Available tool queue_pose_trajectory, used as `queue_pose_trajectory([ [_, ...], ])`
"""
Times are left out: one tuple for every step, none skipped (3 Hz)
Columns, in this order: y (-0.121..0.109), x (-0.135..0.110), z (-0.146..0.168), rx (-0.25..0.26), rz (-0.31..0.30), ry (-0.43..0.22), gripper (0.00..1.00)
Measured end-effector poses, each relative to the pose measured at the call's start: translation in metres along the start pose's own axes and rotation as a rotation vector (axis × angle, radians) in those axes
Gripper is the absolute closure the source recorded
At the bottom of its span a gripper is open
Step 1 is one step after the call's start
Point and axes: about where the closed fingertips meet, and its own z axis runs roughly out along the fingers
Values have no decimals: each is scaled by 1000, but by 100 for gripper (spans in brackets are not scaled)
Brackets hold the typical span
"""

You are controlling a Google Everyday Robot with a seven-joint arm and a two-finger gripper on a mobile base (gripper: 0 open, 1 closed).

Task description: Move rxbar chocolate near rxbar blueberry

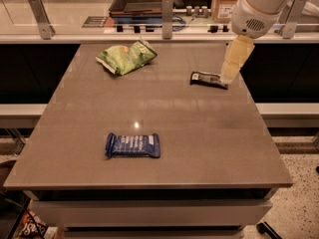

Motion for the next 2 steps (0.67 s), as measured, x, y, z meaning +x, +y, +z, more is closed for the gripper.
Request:
queue_pose_trajectory([
  [-13,3,46,-11,33,76,0],
  [-13,3,47,-12,34,77,0],
])
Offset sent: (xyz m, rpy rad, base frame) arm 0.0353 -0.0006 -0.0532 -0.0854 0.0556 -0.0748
